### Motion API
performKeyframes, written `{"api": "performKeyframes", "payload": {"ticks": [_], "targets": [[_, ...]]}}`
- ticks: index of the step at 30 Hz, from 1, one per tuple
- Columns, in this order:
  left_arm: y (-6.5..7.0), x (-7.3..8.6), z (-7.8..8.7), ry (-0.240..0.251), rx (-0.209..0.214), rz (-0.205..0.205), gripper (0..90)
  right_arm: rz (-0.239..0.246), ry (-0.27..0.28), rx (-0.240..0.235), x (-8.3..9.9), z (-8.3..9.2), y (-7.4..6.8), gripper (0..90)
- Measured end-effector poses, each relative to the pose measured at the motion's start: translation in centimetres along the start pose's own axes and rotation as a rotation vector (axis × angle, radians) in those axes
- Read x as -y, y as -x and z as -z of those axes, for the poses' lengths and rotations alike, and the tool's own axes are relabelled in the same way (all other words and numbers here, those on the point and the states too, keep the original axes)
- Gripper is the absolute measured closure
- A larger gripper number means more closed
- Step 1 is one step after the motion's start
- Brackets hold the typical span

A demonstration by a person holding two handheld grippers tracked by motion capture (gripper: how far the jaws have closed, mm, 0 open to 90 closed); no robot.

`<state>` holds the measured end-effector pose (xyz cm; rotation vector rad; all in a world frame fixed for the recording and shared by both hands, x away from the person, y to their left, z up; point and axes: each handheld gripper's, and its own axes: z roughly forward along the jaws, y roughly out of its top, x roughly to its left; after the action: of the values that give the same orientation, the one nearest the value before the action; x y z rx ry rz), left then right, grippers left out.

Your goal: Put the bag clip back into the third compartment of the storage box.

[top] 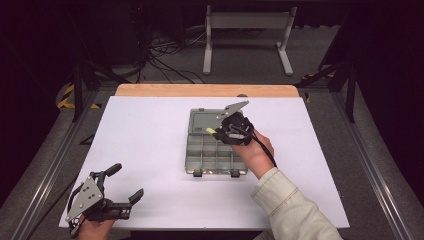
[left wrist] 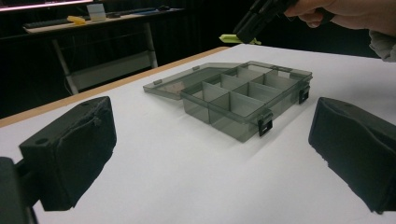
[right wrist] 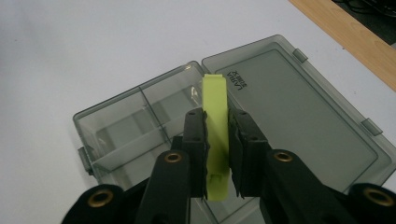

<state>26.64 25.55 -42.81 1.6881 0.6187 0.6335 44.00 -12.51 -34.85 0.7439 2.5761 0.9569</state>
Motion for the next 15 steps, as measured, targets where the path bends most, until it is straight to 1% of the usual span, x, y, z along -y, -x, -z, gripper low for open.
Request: {"api": "performKeyframes", "payload": {"ticks": [2, 3, 8, 10, 14, 15], "targets": [[0.0, 0.0, 0.0, 0.001, -0.001, -0.002, 1.5, -0.005, -0.002, 0.007, 0.1, -0.2, 0.4, 78.3], [0.0, 0.0, 0.0, 0.001, -0.001, -0.002, 1.5, -0.014, -0.006, 0.01, 0.1, -0.2, 0.4, 78.3], [0.0, 0.0, 0.0, 0.006, -0.002, 0.002, 1.5, -0.025, -0.011, 0.021, 0.4, -0.4, 1.0, 78.3], [0.0, 0.0, 0.0, 0.006, -0.002, 0.002, 1.5, -0.035, -0.016, 0.043, 0.6, -0.6, 1.4, 78.3], [-0.1, 0.0, 0.0, -0.001, 0.001, -0.002, 1.5, -0.042, -0.02, 0.054, 0.7, -0.8, 1.8, 78.3], [0.0, 0.0, 0.0, 0.0, 0.001, 0.001, 1.5, -0.047, -0.03, 0.06, 0.8, -1.0, 2.1, 78.3]]}}
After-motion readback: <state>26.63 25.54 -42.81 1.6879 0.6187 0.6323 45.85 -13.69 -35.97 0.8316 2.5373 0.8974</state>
